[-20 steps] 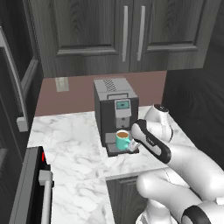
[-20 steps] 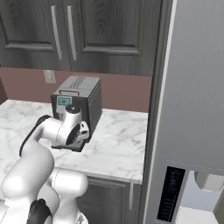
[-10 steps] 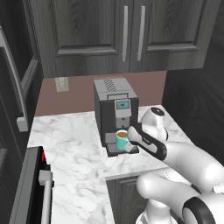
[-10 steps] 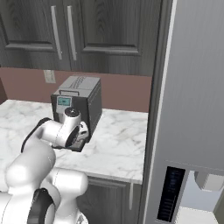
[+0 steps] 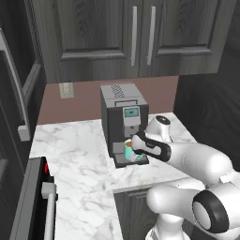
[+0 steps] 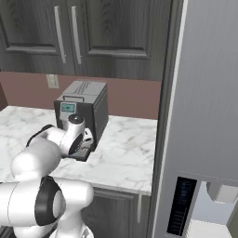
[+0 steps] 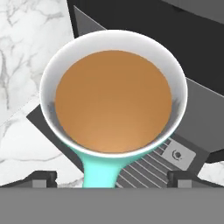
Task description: Pick up the brewed coffee from the coffee machine and place it next to the breakfast plate on the dining counter.
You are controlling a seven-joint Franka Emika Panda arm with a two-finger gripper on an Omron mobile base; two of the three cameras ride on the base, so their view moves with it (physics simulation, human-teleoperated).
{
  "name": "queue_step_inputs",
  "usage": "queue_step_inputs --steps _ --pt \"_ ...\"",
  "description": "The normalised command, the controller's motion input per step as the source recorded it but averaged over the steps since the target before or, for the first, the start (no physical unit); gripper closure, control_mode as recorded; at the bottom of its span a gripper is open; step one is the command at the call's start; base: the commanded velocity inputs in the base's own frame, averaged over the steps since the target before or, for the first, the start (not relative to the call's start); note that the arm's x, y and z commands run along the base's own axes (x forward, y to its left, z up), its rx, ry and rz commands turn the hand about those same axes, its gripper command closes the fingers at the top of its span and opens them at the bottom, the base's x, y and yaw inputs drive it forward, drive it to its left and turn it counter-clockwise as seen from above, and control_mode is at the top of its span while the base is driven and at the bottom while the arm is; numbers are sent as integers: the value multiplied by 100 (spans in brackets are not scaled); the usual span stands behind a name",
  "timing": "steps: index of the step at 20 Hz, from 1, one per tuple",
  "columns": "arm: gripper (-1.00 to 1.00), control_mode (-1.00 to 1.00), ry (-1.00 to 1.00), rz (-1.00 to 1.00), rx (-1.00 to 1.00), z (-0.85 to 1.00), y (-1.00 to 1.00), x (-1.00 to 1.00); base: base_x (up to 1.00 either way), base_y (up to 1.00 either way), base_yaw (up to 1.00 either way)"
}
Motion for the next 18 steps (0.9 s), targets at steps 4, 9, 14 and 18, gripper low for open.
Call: queue_step_inputs --steps 4,9,14,18 --pt "-100 -100 0 0 0 -19 0 13 0 0 0" --pt "100 -100 0 0 0 -19 0 13 0 0 0" --pt "100 -100 0 1 0 -29 0 -9 0 0 0" --pt "100 -100 0 3 0 -23 0 -46 0 0 0"
